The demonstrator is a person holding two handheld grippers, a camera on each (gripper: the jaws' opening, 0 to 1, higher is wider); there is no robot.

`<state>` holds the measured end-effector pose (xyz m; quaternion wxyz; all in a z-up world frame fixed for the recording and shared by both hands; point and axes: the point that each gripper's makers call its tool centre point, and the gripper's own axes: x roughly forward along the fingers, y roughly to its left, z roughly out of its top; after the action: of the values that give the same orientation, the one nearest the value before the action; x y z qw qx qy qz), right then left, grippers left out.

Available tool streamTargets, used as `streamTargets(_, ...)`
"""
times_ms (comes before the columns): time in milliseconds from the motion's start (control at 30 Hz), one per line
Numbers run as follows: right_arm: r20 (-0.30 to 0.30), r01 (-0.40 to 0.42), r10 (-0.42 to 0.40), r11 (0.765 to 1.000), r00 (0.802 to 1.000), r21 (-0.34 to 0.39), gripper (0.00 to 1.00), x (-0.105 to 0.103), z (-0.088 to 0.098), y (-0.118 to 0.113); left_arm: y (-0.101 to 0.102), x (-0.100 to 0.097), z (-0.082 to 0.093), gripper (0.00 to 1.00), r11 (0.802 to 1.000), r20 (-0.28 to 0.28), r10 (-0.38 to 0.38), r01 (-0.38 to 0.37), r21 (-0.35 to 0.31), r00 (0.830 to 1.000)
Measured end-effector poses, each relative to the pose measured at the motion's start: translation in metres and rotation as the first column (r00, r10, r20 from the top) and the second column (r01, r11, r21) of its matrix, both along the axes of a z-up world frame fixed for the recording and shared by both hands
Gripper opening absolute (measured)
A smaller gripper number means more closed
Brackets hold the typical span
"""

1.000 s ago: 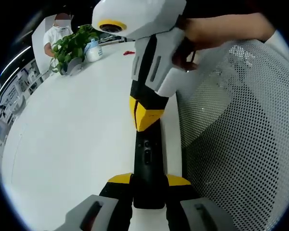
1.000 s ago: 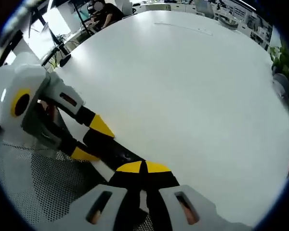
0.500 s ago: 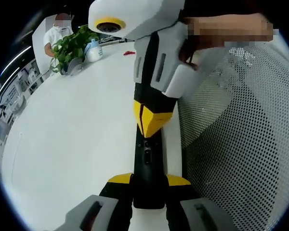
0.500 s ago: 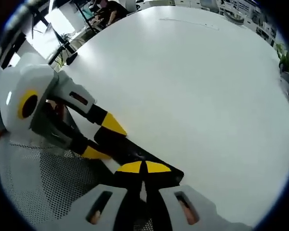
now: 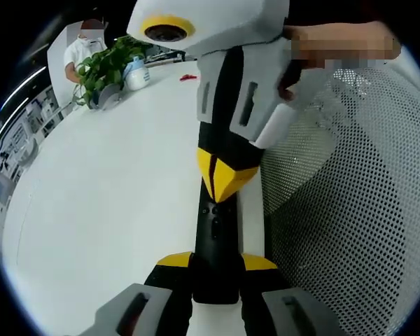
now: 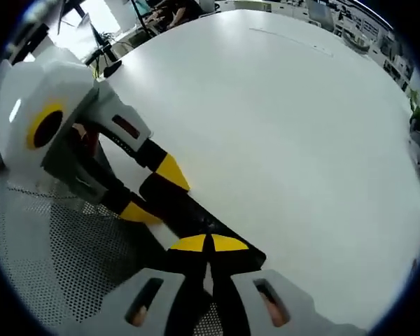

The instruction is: Press the specified remote control buttons in sequence, fully releasing each button before pressing the next.

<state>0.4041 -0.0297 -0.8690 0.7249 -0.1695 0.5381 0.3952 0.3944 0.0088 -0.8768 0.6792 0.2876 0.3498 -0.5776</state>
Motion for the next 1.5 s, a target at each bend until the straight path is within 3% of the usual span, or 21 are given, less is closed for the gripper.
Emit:
streamTargets(167, 0.077, -0.102, 0.106, 0.994, 0.991, -0.048, 0.00, -0.0002, -0.0007, 0.0007, 0.0000, -0.0003, 0.0002, 0.25, 1.000, 0.000, 0.000, 0.000, 0.000, 1.000)
streamTargets(400, 0.039, -0.061, 0.061, 0.998, 0.997, -0.004, 0.00, 0.0021, -0.0014, -0.0012, -0.0001, -0.0002, 0.0000, 0.25, 1.000, -0.001, 0.003, -0.003, 0.001, 1.000)
streamTargets(567, 0.046, -0.067, 0.067, 0.998, 0.997, -0.019, 0.00, 0.0017, -0.0016, -0.0004, -0.0001, -0.0002, 0.0000, 0.25, 1.000, 0.000, 0.002, -0.002, 0.002, 1.000)
streamTargets(700, 0.043, -0.040, 0.039, 0.999, 0.998, 0.022, 0.00, 0.0020, -0.0008, -0.0019, 0.0003, -0.0003, -0.0001, 0.25, 1.000, 0.001, 0.002, -0.002, -0.001, 1.000)
streamTargets(867, 0.009, -0.014, 0.014, 1.000, 1.000, 0.024, 0.00, 0.0021, -0.0004, -0.0006, 0.0006, -0.0002, -0.0003, 0.25, 1.000, 0.000, 0.004, -0.004, -0.004, 1.000)
streamTargets(1400, 0.020, -0.049, 0.048, 0.999, 0.999, 0.014, 0.00, -0.0021, -0.0005, -0.0016, 0.0004, -0.0004, -0.0001, 0.25, 1.000, 0.000, 0.003, -0.003, -0.005, 1.000)
streamTargets(1500, -0.002, -0.017, 0.017, 0.999, 1.000, 0.039, 0.00, -0.0007, -0.0009, -0.0028, 0.0006, -0.0003, 0.0002, 0.25, 1.000, -0.001, 0.002, -0.002, -0.003, 1.000)
